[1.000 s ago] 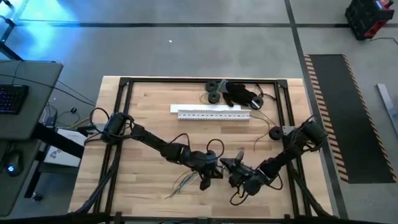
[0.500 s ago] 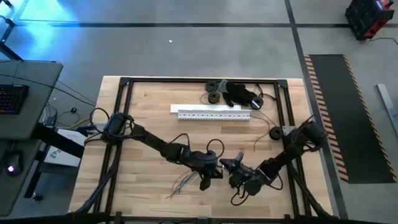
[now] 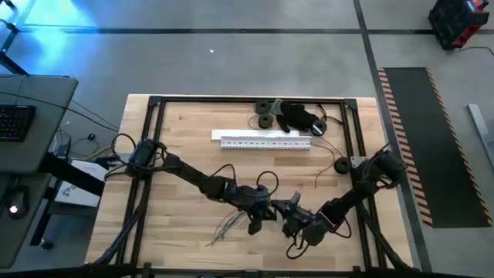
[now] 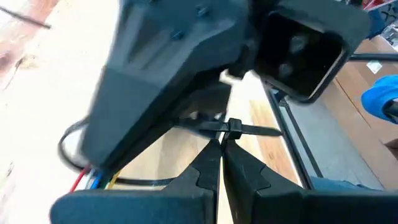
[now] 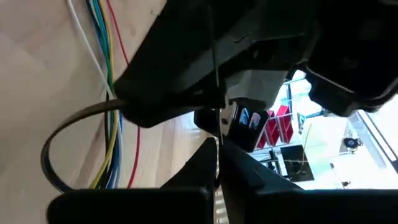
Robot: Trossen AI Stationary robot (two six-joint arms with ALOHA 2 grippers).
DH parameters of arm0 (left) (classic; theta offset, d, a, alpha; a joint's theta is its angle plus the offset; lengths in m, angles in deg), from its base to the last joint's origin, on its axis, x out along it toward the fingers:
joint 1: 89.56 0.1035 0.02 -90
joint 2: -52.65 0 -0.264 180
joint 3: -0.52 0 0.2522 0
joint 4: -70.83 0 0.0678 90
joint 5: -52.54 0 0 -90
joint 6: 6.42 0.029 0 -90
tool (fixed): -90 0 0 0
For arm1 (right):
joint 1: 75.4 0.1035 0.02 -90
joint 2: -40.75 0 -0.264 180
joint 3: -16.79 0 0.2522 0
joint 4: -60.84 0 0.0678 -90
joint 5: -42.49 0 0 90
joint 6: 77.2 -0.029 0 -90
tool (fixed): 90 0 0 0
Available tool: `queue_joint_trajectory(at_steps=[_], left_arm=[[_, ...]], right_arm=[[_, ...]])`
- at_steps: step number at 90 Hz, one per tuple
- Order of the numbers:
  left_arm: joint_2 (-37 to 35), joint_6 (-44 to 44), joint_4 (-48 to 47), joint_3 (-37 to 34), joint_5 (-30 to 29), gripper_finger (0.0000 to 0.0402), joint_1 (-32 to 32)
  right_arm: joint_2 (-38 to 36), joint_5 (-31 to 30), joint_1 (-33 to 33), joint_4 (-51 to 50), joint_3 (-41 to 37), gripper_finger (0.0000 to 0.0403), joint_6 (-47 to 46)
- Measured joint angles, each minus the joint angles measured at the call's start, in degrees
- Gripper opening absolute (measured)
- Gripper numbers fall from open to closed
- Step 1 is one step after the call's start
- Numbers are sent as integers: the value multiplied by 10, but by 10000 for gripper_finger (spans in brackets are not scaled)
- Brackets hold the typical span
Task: Ziptie cables
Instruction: Wrap the cables together using a black zip tie
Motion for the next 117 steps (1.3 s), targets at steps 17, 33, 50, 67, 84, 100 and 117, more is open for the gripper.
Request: queue_joint_trajectory(at_steps=[17,33,50,67,84,100,117], left_arm=[[0,-38,123,-74,5,0,14],[0,-47,170,-100,11,0,17],[0,-42,169,-100,7,0,15],[0,-42,168,-100,7,0,14],[0,-41,168,-100,7,0,14],[0,-41,168,-100,7,0,14],[0,-41,168,-100,7,0,14]], right_arm=[[0,15,1,-1,0,0,-5],[0,48,-9,0,0,0,4],[0,53,-22,11,0,0,-30],[0,65,-23,7,0,26,-40],[0,57,-22,6,0,83,-43],[0,40,-25,-29,-2,96,-86],[0,78,-28,-69,-2,56,-131]])
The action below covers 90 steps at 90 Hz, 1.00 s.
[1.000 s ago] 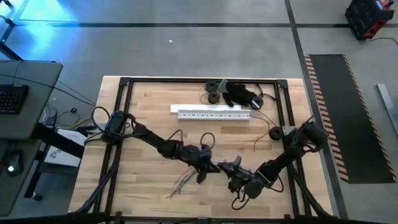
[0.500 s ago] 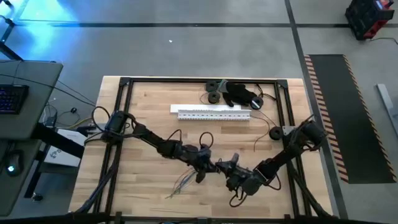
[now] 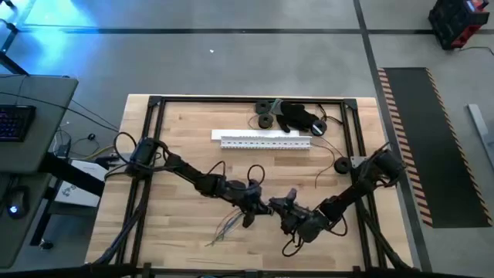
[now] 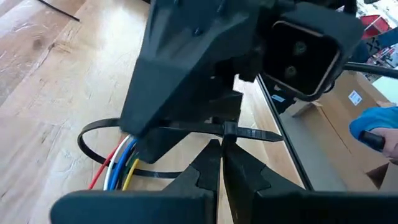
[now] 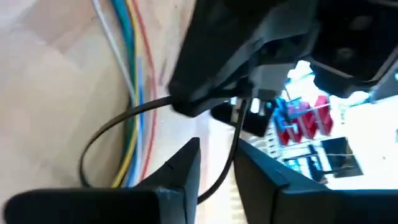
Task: Ziptie cables
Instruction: Wrap the cables together using a black zip tie
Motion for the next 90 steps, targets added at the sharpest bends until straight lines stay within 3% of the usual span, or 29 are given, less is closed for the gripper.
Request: queue_joint_trajectory(at_steps=[16,58,74,90], left_arm=[[0,-1,0,0,0,0,0],[0,-21,-12,0,3,0,1],[0,-20,-22,1,0,0,1],[0,-19,-22,1,-9,0,1]], right_arm=[[0,-24,2,-3,0,4,4],[0,-30,1,22,13,0,70],[0,7,3,58,17,0,107],[0,7,5,51,17,0,98]])
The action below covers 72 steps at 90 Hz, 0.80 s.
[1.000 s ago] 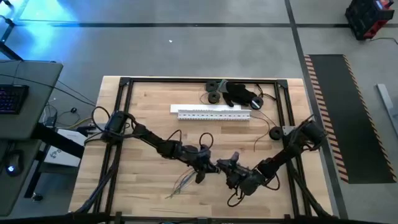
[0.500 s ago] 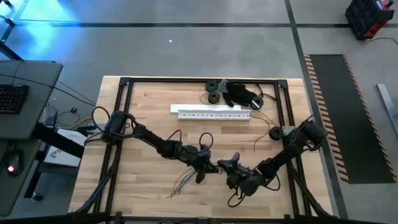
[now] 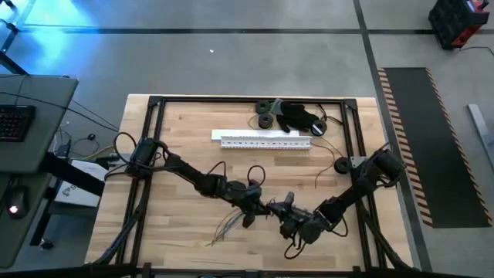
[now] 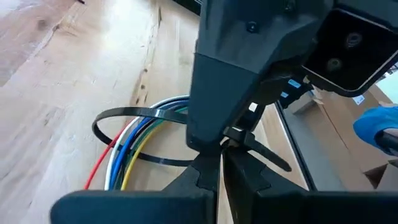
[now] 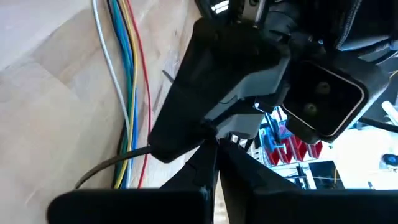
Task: Ziptie cables
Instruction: Wrap the cables together using a black zip tie
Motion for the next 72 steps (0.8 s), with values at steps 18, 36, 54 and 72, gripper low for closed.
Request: queue_joint_trajectory(at_steps=[18,36,54,72], left_arm=[[0,10,-1,0,-17,0,-3],[0,26,-14,0,-45,0,-10],[0,30,-39,10,-85,0,-20],[-1,55,-154,73,-106,0,-33]], right_arm=[[0,-10,0,-5,0,13,-35],[0,-58,30,-3,0,94,-47],[-1,-142,78,-4,1,157,-184],[-1,-130,105,-22,1,167,-381]])
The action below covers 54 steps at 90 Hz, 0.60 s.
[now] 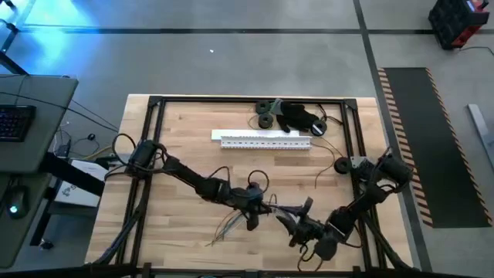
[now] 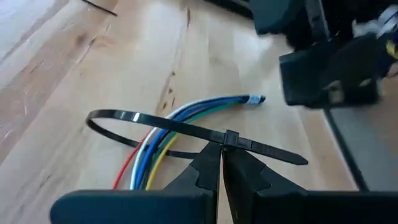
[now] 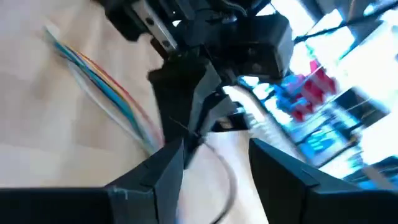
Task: Ziptie cables
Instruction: Wrap the cables together using a black zip tie
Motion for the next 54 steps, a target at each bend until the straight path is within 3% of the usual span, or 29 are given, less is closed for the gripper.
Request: queue_joint_trajectory(at_steps=[16,29,41,54], left_arm=[[0,14,-151,67,-31,0,-8],[0,15,-199,95,-34,0,-11],[0,23,-197,106,-32,0,-13],[3,23,-194,106,-31,0,-13]], right_arm=[[-9,97,-11,-100,0,167,-163],[-9,190,-47,-196,0,167,-286],[-9,269,-82,-264,0,167,-344],[-12,283,-105,-326,3,167,-341]])
